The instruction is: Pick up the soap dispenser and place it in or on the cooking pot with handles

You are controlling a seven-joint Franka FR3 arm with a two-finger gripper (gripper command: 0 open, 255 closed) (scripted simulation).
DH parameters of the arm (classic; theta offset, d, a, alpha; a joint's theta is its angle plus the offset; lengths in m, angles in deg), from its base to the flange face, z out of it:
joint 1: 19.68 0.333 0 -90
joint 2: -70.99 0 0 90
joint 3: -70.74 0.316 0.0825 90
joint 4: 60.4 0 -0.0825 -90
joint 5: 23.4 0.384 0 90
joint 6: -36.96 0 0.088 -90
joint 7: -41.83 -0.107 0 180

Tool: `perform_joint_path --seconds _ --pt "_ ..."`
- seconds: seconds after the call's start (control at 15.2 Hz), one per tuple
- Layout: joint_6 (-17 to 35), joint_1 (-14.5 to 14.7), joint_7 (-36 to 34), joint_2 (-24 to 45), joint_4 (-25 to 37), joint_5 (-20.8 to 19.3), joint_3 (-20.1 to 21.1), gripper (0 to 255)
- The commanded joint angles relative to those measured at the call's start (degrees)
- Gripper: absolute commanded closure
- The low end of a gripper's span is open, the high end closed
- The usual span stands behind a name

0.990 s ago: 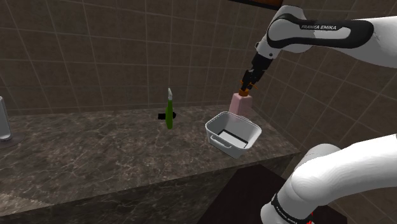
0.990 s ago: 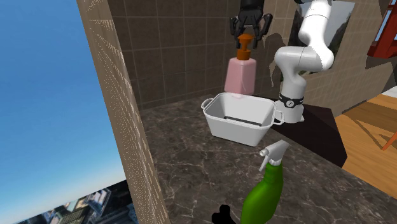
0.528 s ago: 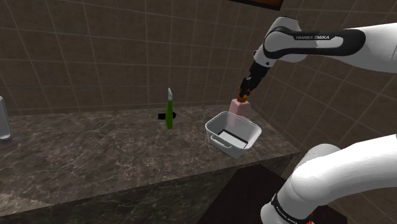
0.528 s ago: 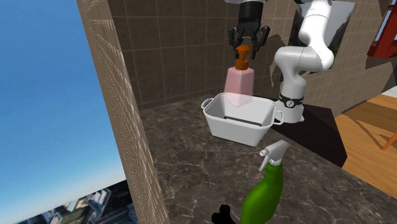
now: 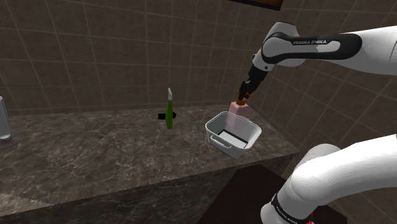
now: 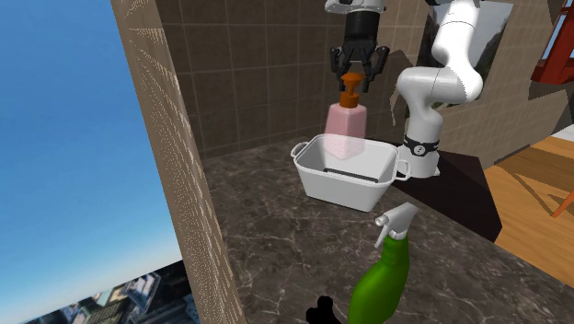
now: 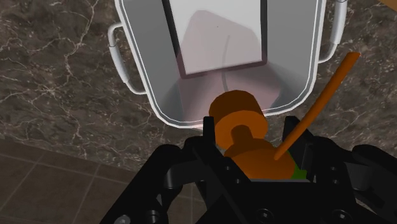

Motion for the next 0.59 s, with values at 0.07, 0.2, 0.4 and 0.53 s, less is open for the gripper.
perform_joint_path --seconds 0.07,0.2,0.4,0.53 --pt "0.01 0.0 0.0 0.0 0.0 0.0 0.0 255" --pt "0.01 0.0 0.0 0.0 0.0 0.0 0.0 0" --pt "0.01 0.0 0.0 0.0 0.0 0.0 0.0 0" --pt "-2.02 -0.06 -0.05 -0.49 1.55 -0.01 0.16 0"
